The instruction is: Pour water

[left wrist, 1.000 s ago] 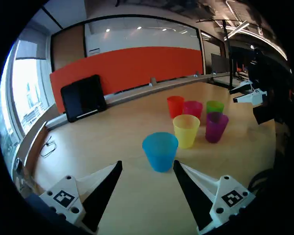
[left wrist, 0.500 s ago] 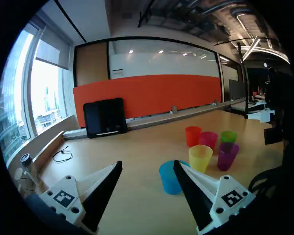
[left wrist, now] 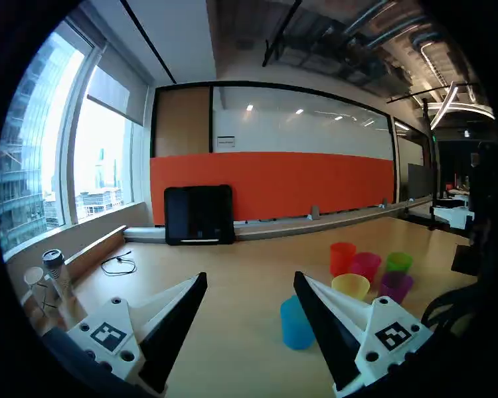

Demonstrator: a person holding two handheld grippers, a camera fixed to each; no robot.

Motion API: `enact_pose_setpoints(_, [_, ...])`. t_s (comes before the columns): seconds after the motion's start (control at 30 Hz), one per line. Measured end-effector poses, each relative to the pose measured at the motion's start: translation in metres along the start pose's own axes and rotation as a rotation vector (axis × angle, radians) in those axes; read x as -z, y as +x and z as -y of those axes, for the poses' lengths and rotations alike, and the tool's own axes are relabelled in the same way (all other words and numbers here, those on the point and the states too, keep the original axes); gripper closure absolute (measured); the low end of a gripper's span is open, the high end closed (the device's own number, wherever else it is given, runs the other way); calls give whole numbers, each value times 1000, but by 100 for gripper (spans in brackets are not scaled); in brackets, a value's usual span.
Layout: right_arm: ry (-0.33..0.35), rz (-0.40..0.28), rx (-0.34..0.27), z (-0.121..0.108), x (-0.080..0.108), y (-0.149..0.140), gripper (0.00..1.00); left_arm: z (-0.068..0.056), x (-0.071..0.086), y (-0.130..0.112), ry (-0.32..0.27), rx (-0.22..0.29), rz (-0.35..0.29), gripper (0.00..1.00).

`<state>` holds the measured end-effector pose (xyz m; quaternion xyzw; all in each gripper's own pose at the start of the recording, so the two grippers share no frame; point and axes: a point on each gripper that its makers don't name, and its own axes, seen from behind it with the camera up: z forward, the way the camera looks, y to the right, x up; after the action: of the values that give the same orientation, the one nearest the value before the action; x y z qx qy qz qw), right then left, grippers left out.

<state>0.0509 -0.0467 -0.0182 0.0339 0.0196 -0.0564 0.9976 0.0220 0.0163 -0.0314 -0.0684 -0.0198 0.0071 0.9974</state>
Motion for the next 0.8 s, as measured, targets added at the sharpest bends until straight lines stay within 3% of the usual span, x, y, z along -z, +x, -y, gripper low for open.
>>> enact_pose_setpoints(0.3, [-111, -69, -23, -20, 11, 11, 0, 0, 1, 13, 48, 22, -52, 3])
enact_pose_setpoints(0.8, [-165, -64, -63, -39, 30, -3, 0, 3, -4, 3, 113, 29, -80, 3])
